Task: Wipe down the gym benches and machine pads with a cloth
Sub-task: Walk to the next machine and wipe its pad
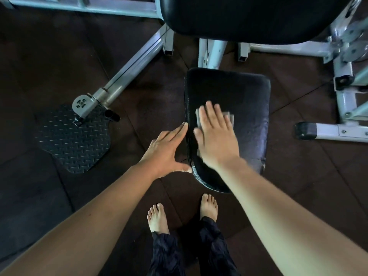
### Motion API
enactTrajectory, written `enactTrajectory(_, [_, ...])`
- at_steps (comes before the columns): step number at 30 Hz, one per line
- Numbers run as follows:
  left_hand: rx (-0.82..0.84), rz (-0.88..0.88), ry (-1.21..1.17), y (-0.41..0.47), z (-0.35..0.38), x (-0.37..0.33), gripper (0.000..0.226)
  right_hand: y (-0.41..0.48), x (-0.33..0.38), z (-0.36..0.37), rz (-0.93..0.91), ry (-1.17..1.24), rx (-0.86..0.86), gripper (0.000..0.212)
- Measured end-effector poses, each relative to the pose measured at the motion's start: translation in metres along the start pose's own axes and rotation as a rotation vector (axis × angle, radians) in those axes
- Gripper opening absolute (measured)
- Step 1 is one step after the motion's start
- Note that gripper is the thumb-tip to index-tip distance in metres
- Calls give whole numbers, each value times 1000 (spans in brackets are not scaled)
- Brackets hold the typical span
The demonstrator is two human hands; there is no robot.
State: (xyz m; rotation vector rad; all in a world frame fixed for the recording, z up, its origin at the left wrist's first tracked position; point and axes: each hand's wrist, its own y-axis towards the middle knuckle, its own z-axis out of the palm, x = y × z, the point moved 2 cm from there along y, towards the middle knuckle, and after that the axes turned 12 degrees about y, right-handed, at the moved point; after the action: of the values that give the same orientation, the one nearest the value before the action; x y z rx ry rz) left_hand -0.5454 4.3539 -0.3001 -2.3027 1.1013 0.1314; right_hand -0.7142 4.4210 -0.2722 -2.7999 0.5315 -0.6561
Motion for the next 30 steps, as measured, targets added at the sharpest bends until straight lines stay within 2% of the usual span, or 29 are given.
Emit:
enactTrajectory(4, [7,-11,10,1,-1,-1,136,12,0,-2,70,41,-47,65])
enactTrajectory(8, [13,-19,28,0,-2,-2,135,-74,6,23,-31,-40,34,67])
enactTrajectory(11, [14,-22,9,-3,0,-4,136,-77,-16,16,-65,-67,91,64])
enactTrajectory(15, [16,-25,10,-2,-4,-5,135,-8,-61,-23,135,18,-51,65])
enactTrajectory(17, [23,-40,9,-1,-6,-5,135,-4,-65,-26,168,42,-69,67])
enactTrajectory(19, [19,-51,-2,-1,-6,-6,137,-36,-52,-12,128,31,-51,68])
enactTrajectory(23, [8,-53,-12,-1,-4,-7,139,-112,-53,10,-73,-66,54,67])
enactTrajectory(25, [1,-62,-12,0,-3,-7,139,-88,-79,-4,-65,-72,48,64])
enactTrajectory(28, [-7,-60,-8,2,-3,-5,138,-14,-113,-36,123,48,-77,67])
enactTrajectory(30, [-5,-62,1,3,-3,-4,138,11,-120,-46,194,79,-103,70])
